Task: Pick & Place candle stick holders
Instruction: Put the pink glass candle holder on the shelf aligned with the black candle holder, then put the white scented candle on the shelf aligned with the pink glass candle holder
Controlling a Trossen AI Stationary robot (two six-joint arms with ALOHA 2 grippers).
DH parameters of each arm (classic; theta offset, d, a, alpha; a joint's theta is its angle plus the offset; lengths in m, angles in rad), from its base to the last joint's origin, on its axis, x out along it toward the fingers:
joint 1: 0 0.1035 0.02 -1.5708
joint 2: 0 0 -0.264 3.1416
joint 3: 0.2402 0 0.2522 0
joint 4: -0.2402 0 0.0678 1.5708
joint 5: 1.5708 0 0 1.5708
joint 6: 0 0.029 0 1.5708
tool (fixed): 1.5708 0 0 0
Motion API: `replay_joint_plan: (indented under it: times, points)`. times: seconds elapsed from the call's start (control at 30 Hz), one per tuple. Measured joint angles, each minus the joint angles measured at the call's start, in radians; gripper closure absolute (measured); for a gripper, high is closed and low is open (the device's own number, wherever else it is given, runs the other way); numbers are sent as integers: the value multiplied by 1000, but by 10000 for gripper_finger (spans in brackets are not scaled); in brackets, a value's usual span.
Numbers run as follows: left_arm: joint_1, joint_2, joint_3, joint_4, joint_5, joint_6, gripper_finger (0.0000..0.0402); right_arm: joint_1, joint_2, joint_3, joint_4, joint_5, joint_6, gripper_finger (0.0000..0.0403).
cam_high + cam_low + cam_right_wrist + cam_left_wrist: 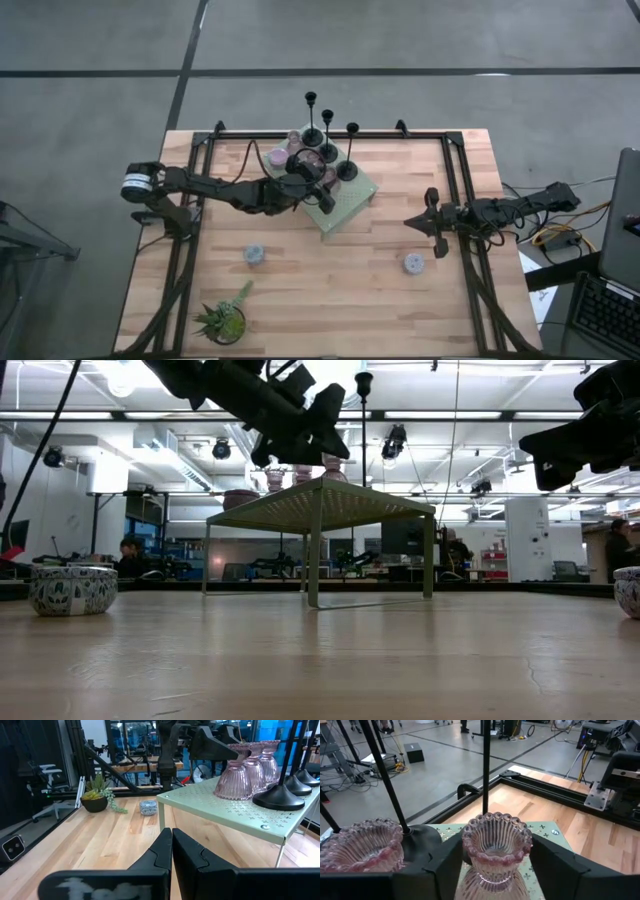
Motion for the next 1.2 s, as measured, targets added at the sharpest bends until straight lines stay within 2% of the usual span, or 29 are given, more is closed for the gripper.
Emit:
replay_joint_plan:
  times: [0.2,0.37,0.77,1.2]
  points:
    - [0,-5,0,9,2,13,131,0,0,0,0,0,0,394]
    - [0,-8,5,14,3,16,112,0,0,0,0,0,0,394]
    - [-30,-10,63,14,2,141,111,0,0,0,0,0,0,394]
    - [-124,-40,102,13,3,213,115,0,0,0,0,0,0,394]
